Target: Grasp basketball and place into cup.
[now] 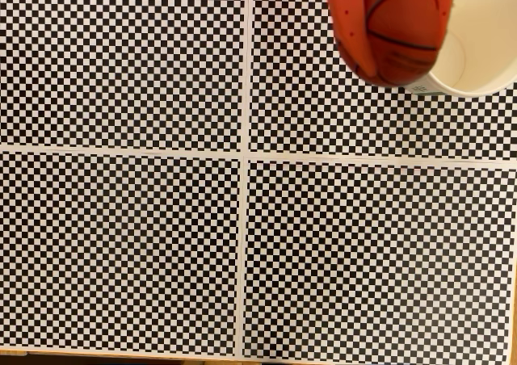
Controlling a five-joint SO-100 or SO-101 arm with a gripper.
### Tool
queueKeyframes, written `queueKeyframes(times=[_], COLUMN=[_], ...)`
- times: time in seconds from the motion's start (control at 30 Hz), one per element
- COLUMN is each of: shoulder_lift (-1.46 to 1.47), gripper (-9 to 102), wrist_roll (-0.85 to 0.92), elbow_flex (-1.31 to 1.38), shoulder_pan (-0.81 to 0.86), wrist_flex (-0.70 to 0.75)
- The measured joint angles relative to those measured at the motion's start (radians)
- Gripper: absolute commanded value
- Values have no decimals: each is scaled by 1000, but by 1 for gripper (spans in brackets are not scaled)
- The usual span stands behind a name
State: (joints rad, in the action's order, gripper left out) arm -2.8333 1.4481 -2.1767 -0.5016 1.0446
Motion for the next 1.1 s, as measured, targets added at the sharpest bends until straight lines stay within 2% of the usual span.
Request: queueKeyframes(times=[0.47,0.67,1.1], shoulder_lift=[21,21,17], gripper=[0,0,0], wrist_roll=[-20,-21,-52], elbow_flex=[0,-34,-209], shoulder_pan=[-259,-322,-397], wrist_flex=[0,-3,-160])
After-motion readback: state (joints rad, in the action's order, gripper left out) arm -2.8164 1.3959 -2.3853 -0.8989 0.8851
